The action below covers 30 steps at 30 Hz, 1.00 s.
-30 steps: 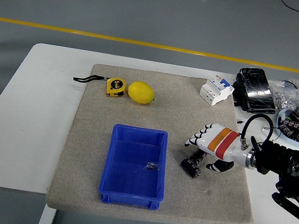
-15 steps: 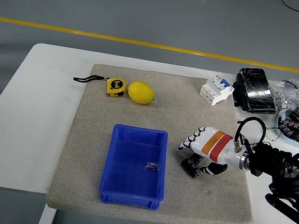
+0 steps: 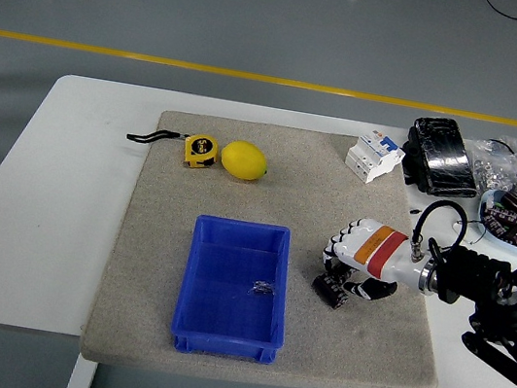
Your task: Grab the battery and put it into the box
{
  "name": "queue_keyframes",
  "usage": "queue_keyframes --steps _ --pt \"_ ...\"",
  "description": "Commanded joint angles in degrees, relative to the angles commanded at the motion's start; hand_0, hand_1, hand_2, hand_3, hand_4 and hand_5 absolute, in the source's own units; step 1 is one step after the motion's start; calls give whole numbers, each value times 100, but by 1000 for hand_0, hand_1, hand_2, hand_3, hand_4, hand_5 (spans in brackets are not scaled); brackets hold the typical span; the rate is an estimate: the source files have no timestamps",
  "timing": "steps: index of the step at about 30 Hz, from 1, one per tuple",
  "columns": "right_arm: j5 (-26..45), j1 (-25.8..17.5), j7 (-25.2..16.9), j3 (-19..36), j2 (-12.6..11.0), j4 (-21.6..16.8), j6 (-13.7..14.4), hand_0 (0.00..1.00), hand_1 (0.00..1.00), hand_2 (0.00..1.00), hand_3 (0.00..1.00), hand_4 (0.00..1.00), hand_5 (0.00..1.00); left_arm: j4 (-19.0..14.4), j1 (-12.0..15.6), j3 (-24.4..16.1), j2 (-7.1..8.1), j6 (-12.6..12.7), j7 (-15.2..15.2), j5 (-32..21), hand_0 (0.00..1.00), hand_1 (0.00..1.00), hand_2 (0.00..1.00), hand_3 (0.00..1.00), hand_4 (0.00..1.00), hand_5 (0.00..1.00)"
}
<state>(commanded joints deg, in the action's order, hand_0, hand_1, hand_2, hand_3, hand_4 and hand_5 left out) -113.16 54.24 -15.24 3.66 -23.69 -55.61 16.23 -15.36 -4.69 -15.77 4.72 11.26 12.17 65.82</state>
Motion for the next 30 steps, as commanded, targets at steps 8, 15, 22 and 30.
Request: queue_keyframes --steps 8,15,22,30 --pt "119 -51 -39 -28 -9 75 21 572 570 606 516 641 61 1 -34 28 -16 5 -31 -27 736 738 782 685 706 713" --pt "102 -67 -22 -109 15 105 -14 576 572 606 518 640 61 -3 -53 34 -24 -1 -41 -6 736 738 784 684 705 712" --pt "127 -73 -24 -88 -13 91 3 584 572 603 512 634 66 -4 -59 31 -25 -5 -51 7 736 738 783 684 704 711" --pt "174 -73 -6 -17 -45 83 -14 548 529 560 484 595 55 -3 -57 19 -16 -24 -42 39 736 738 782 684 704 710"
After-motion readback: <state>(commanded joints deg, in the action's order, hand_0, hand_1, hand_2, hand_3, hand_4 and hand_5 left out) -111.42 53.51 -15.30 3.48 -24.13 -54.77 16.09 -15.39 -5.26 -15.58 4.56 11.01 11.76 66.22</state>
